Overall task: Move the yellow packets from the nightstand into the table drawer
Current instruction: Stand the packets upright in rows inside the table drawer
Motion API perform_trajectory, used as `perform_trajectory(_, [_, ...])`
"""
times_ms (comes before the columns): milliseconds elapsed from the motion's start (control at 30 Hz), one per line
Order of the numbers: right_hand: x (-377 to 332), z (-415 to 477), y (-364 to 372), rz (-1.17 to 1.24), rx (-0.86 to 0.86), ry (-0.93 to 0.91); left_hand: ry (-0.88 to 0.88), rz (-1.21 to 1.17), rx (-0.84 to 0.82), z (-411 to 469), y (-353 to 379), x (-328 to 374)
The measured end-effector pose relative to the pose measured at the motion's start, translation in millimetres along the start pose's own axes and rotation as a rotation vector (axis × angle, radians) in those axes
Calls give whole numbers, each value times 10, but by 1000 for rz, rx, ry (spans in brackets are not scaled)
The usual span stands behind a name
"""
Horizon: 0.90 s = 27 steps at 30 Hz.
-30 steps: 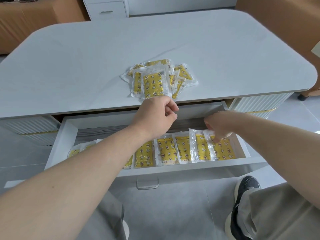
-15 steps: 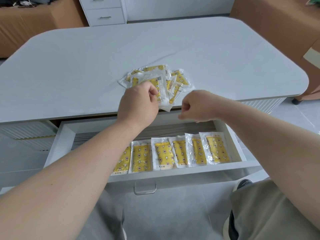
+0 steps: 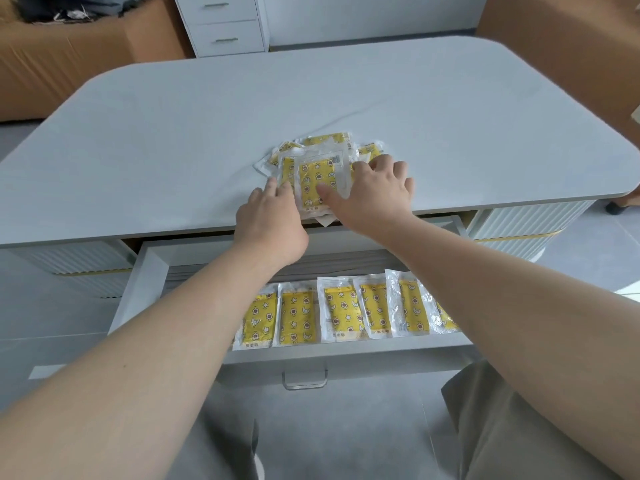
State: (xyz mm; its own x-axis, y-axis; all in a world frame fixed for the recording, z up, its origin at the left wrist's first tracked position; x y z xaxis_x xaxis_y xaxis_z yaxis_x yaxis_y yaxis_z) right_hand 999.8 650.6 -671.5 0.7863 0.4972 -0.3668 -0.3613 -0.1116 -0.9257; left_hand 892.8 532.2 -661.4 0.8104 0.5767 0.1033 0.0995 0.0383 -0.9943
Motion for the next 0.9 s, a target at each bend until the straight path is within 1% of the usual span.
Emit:
perform_trajectory(133, [-57, 25, 43, -19, -17, -35, -34, -57, -50, 28, 57, -95])
perform_trajectory(267, [-80, 50, 46, 112, -34, -7, -27, -153, -36, 34, 27, -110])
perform_trajectory(400, [-76, 57, 4, 194, -24, 21, -92, -375, -31, 33, 11, -153])
perform_trajectory(633, [-22, 67, -60, 308, 16, 61, -225, -714, 53, 131, 7, -243])
perform_trajectory(733, [45, 66, -74, 407, -4, 99, -243, -721, 43, 157, 35, -234])
perform_trajectory(900, [124, 59, -80, 639, -8, 136, -207, -669, -9, 206, 106, -149])
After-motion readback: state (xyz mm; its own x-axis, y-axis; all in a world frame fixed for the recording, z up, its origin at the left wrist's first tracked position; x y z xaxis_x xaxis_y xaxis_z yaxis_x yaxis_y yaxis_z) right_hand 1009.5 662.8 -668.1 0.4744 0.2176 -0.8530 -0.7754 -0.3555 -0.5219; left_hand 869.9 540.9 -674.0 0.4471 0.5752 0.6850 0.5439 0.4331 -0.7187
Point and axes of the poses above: each hand's wrist, its own z-axis towards the middle knuckle, its own y-axis out of the palm, x = y × z, the point moved 7 cm from there along z, towards the middle knuckle, and after that the axes turned 2 degrees about z, right-handed, at the moved point
